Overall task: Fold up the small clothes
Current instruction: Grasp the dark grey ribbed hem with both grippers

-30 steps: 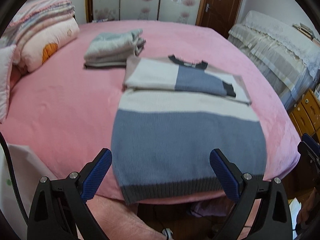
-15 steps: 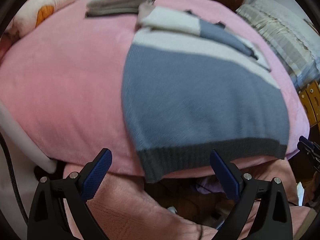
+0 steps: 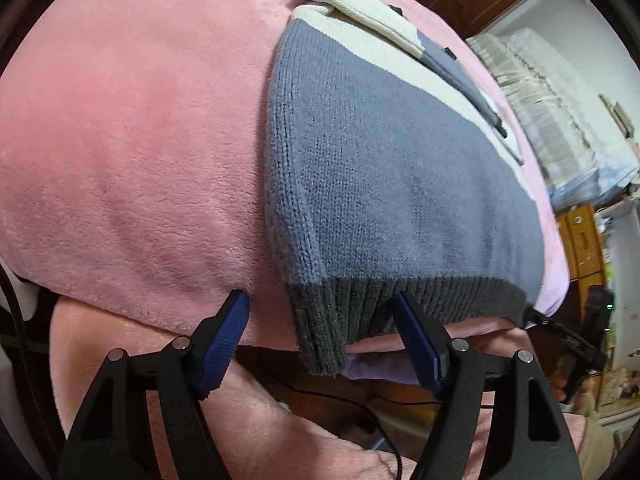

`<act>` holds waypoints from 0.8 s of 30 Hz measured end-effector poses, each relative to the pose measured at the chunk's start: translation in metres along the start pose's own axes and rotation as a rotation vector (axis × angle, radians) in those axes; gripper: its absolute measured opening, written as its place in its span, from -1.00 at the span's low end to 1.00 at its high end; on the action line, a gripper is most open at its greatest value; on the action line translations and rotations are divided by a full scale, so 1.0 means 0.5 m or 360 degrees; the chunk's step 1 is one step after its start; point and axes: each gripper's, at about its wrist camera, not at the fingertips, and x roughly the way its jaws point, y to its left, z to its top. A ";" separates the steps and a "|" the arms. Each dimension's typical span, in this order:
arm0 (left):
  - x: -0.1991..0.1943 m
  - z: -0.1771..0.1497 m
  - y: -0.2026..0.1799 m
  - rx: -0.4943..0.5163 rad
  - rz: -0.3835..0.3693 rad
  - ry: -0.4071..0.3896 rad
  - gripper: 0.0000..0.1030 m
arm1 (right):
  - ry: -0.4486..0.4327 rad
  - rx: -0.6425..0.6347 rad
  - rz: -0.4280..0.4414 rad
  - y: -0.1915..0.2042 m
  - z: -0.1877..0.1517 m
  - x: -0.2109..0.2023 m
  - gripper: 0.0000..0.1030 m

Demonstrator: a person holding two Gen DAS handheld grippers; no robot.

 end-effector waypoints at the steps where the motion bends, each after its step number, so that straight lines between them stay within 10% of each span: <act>1: 0.000 0.000 0.006 -0.0015 -0.0017 0.0000 0.41 | 0.0007 0.0000 -0.0003 0.000 0.001 0.005 -0.45; 8: -0.010 -0.004 0.018 -0.0026 -0.0067 -0.0005 0.40 | 0.0005 0.0045 0.0051 -0.016 0.003 0.011 -0.45; 13: 0.002 -0.003 0.000 0.0015 -0.0129 0.0052 -0.26 | 0.0004 0.0052 0.0092 -0.019 0.004 0.011 -0.43; 24: 0.001 -0.005 0.005 0.0028 -0.0146 0.0059 -0.45 | 0.0016 0.0048 0.0113 -0.025 0.004 0.009 -0.43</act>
